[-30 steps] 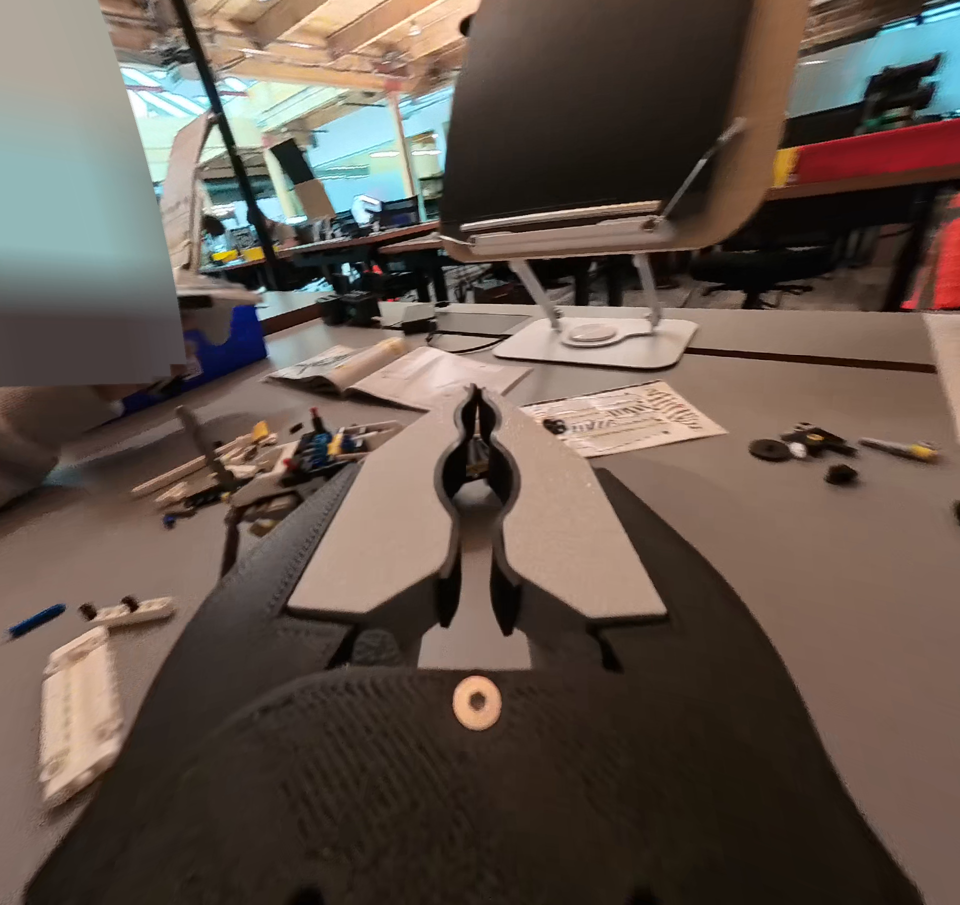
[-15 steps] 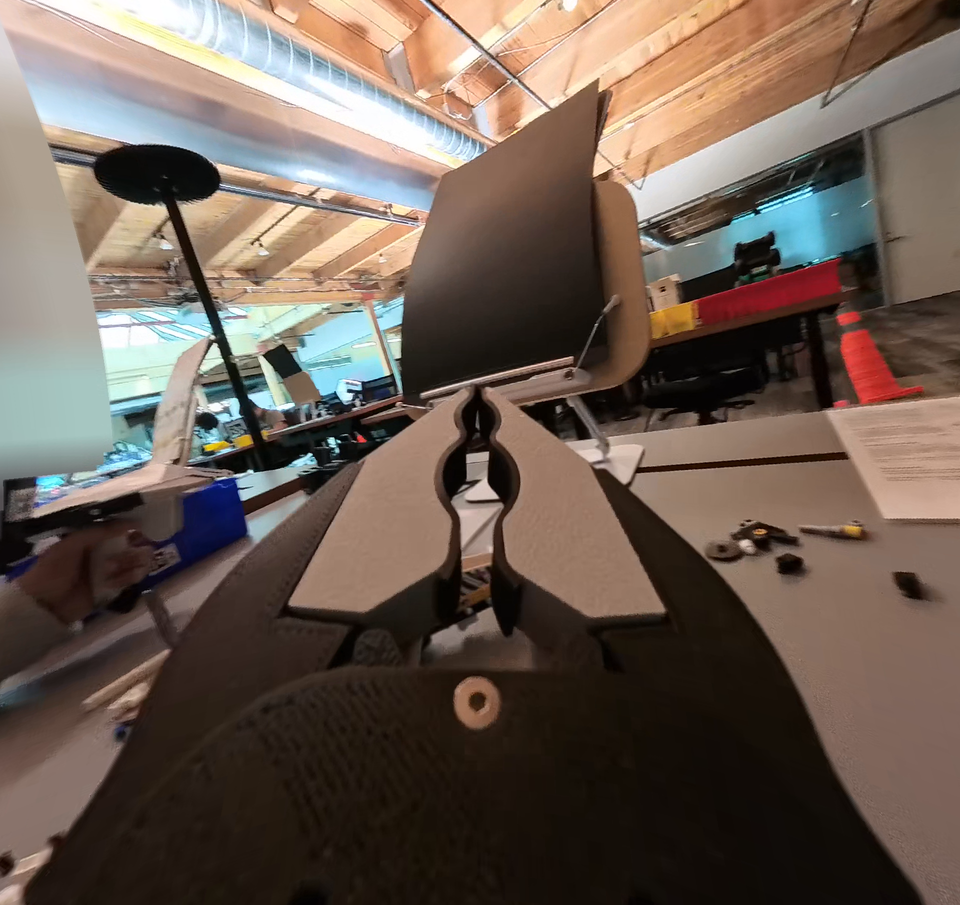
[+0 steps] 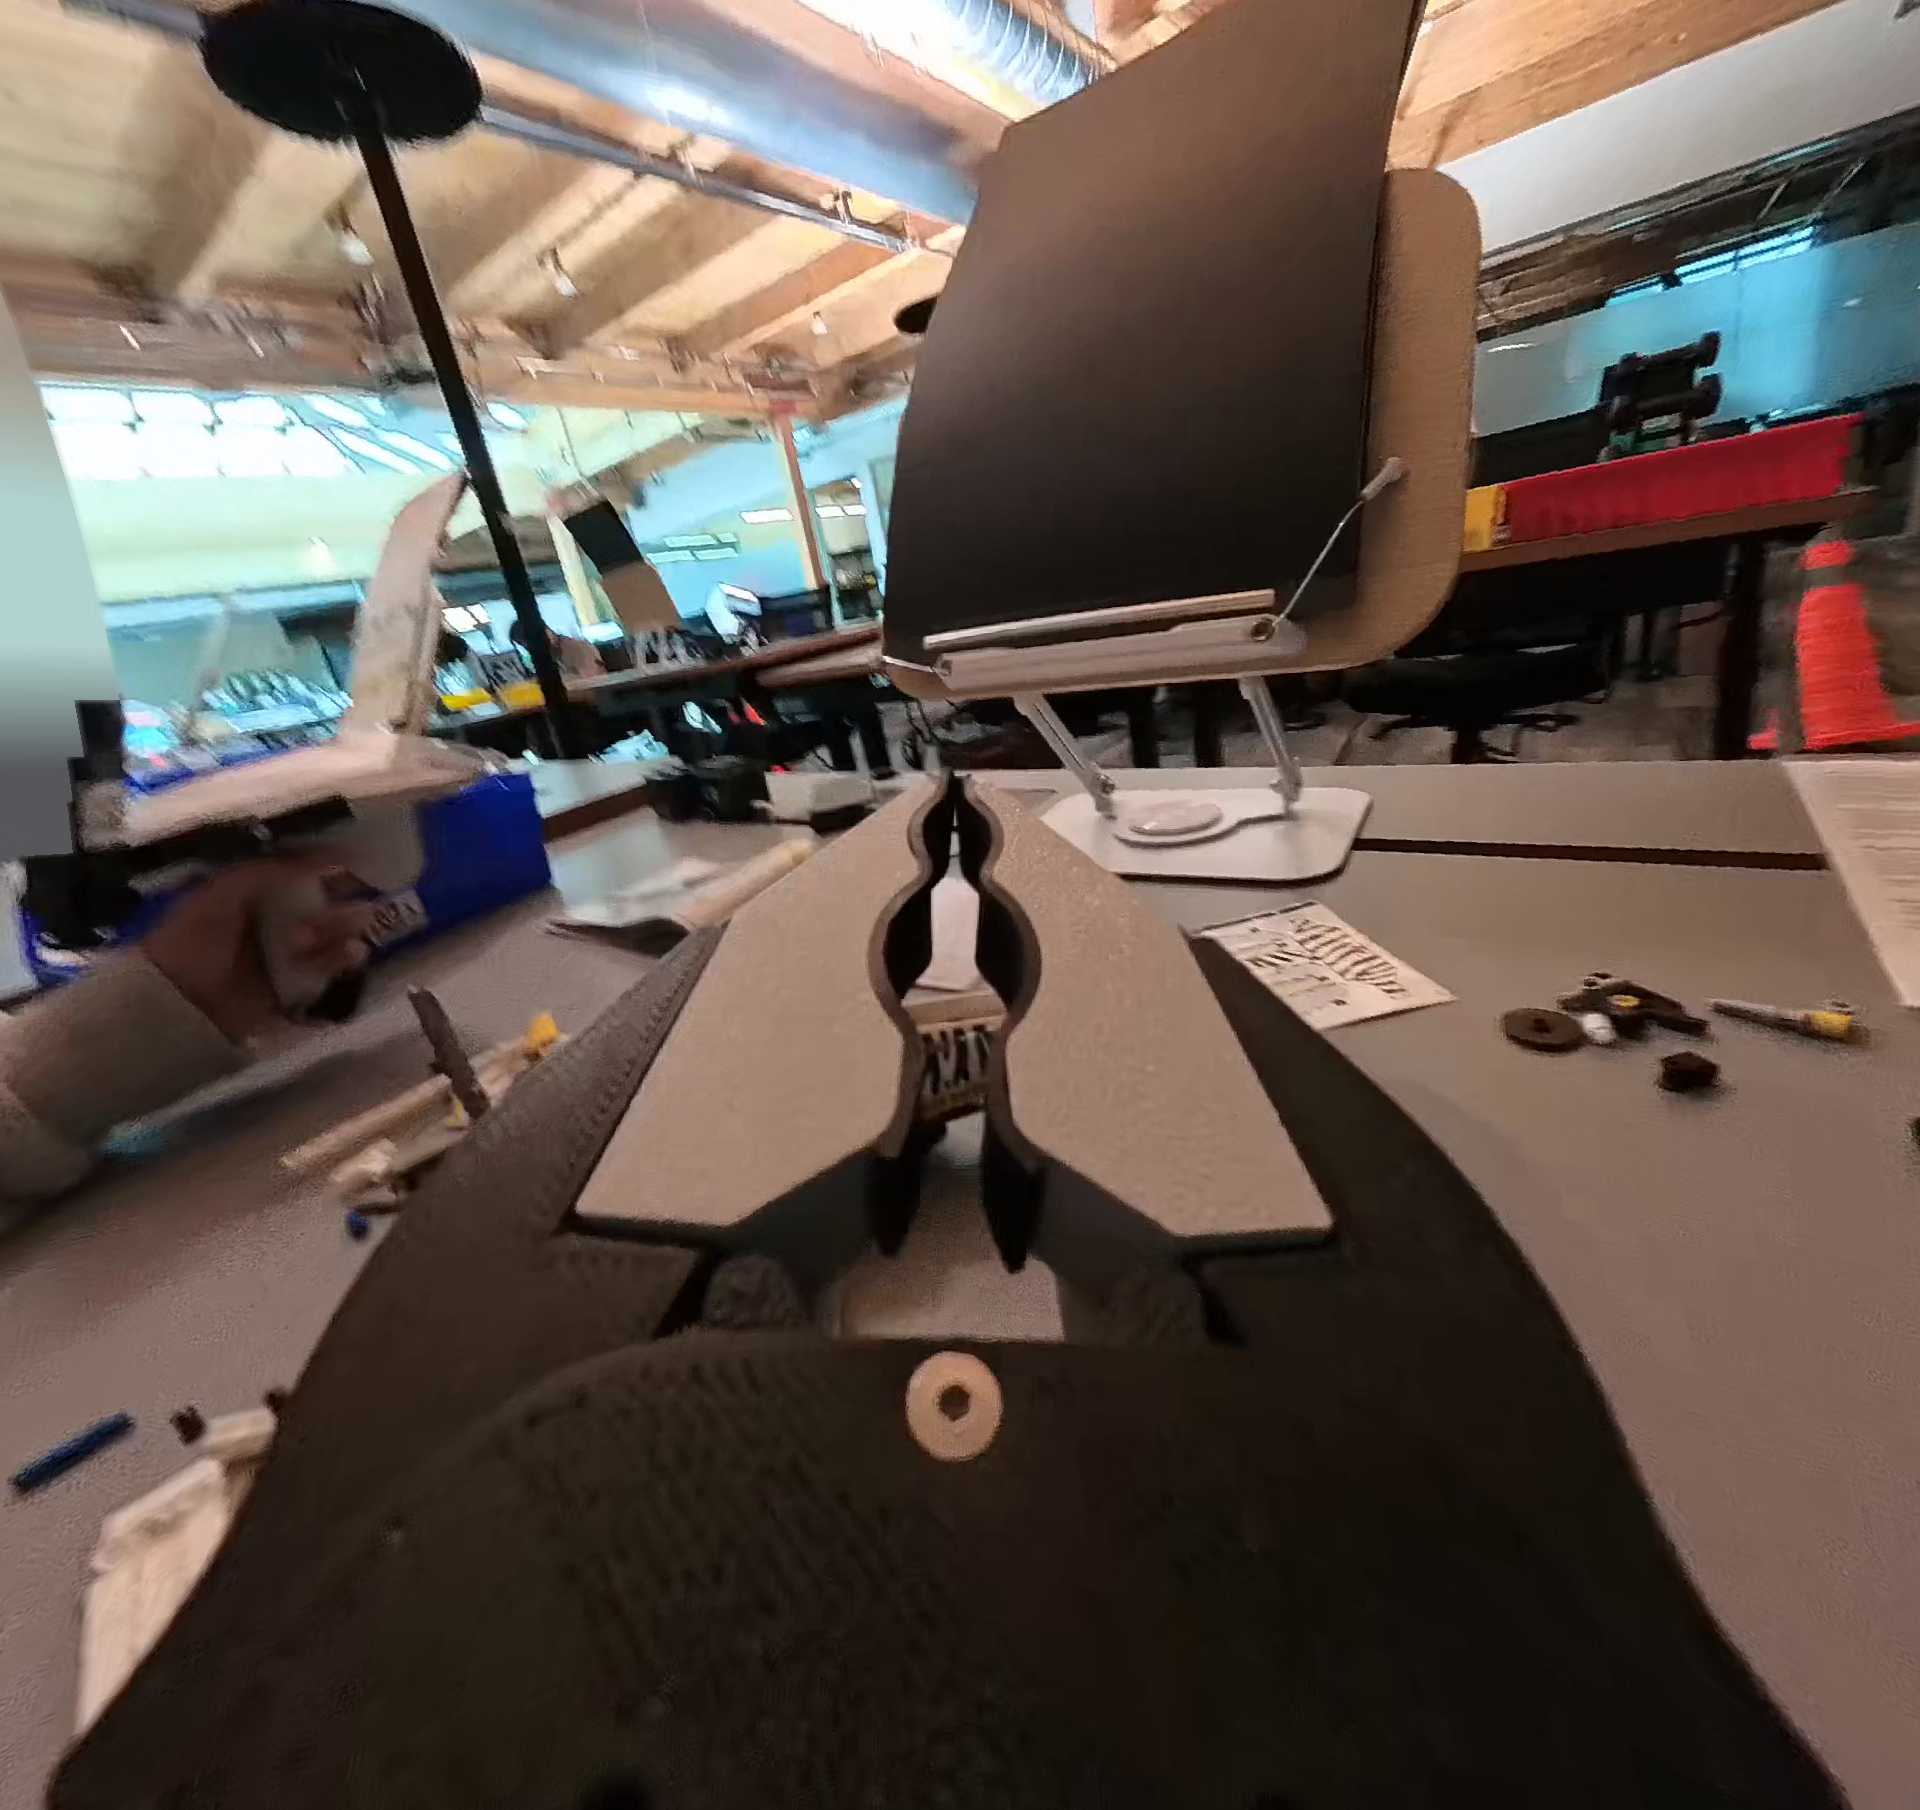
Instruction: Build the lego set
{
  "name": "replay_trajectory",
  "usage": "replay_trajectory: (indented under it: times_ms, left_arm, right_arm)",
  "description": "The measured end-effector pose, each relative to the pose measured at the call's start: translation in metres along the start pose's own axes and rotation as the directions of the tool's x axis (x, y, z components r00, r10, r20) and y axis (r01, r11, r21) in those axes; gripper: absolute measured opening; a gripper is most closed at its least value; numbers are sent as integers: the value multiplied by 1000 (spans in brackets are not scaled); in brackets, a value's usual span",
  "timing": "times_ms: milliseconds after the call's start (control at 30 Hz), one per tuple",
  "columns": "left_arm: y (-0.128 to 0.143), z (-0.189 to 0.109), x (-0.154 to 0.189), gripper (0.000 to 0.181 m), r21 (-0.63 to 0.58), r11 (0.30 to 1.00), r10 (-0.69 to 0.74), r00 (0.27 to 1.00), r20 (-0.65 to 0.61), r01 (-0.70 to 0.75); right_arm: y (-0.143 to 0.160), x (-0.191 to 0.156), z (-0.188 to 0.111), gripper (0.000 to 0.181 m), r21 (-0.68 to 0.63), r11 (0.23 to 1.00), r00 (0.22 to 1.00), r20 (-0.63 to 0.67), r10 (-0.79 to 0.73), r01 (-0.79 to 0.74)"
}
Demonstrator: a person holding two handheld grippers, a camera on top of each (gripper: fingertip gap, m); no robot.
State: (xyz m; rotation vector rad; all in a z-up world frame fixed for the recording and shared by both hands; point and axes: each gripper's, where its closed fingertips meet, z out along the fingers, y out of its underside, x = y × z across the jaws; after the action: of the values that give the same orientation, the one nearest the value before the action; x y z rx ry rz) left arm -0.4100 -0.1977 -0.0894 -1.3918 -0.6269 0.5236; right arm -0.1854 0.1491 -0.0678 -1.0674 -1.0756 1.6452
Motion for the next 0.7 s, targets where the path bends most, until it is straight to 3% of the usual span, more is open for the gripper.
replay_trajectory:
  times_ms: [100, 233, 433, 700]
  left_arm:
    - [6, 2, -2, 12, -18, 998, -58, 998, -16, 57]
    - [16, 7, 2, 14, -58, 989, -142, 988, -67, 138]
    - [35, 15, 12, 16, -125, 986, -118, 989, -93, 106]
    - [31, 14, 12, 16, -106, 992, -80, 994, -75, 72]
  right_arm:
    - [16, -5, 8, 0, -82, 994, 998, 7, -68, 69]
    - [31, -9, 12, 0, -149, 988, 998, 50, -29, 36]
    - [33, -5, 14, 0, -158, 987, 998, 48, 32, -24]
    - [43, -12, 20, 1, -206, 978, 997, 74, -1, 16]
